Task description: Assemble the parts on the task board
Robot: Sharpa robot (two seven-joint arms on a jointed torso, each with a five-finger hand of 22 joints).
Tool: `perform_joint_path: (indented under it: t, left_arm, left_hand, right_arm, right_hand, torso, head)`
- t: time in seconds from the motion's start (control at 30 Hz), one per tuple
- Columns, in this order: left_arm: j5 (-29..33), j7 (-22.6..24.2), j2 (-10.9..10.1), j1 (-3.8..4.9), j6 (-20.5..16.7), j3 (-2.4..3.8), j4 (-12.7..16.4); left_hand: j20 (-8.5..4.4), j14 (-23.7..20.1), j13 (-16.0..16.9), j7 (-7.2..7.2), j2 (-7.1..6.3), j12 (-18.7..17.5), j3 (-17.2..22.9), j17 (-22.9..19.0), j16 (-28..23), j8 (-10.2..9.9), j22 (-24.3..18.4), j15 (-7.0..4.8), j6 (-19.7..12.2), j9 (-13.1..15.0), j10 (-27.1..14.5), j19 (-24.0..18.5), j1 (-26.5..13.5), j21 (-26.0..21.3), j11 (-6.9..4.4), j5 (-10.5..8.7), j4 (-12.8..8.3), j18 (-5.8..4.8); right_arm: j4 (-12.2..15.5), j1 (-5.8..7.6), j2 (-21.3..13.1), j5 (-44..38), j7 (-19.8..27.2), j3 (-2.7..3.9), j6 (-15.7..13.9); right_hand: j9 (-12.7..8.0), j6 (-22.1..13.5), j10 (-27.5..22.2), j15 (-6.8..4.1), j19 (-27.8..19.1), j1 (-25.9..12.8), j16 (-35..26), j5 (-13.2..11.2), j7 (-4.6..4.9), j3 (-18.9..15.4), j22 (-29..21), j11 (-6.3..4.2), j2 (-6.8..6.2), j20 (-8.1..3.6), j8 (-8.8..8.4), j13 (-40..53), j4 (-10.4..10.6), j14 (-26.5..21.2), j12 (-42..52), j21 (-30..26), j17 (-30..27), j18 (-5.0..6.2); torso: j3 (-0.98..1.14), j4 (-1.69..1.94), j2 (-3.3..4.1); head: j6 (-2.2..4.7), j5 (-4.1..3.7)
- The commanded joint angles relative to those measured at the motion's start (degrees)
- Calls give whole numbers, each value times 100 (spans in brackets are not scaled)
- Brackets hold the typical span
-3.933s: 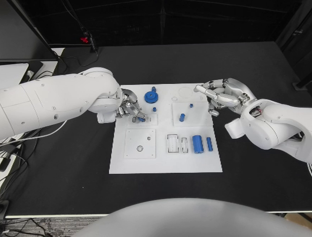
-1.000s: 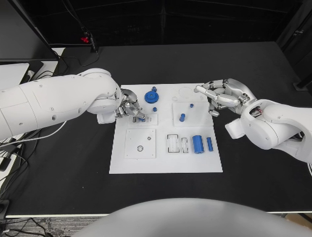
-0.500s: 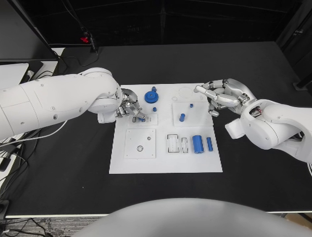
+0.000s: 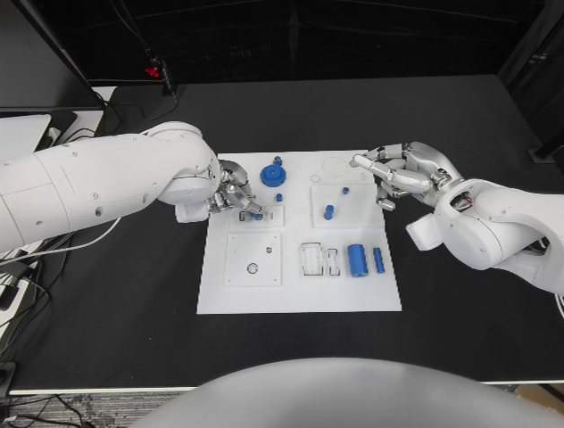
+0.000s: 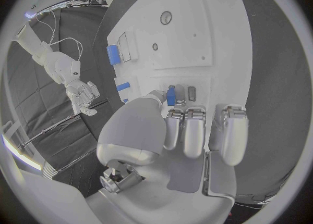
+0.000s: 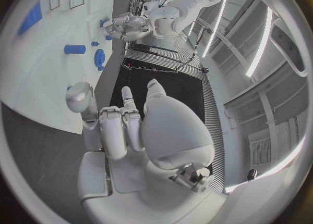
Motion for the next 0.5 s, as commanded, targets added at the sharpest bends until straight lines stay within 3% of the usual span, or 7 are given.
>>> perform_joint_path:
  t: [0.03, 0.5]
  left_arm:
    - [-45, -112, 7, -65, 146, -45, 21]
    - [-45, -84, -12, -68, 142, -45, 57]
  left_hand:
    - [14, 601, 1505, 1, -51, -29, -27, 1509, 5, -30, 1509, 27, -32, -13, 609, 608, -160, 18, 29, -40, -22, -37]
    - [28, 601, 1505, 4, -143, -29, -144, 1509, 5, -74, 1509, 38, -26, -38, 609, 608, -451, 18, 34, -113, -21, -37]
  right_arm:
    - [15, 5, -2, 12, 29, 2, 42]
    - [3, 5, -1, 12, 23, 2, 43]
  right_hand:
    - [7, -32, 608, -3, -33, -2, -28, 32, -11, -45, -6, 14, 59, 8, 9, 1492, 1, 314, -24, -27, 1031, 101]
    - [7, -39, 608, -2, -31, -2, -26, 37, -11, -53, -4, 14, 66, 9, 20, 1492, 0, 315, -24, -28, 1033, 100]
  torso:
    - [-3, 1, -1]
    - [-2, 2, -3]
  head:
    - [1, -3]
    - [1, -1]
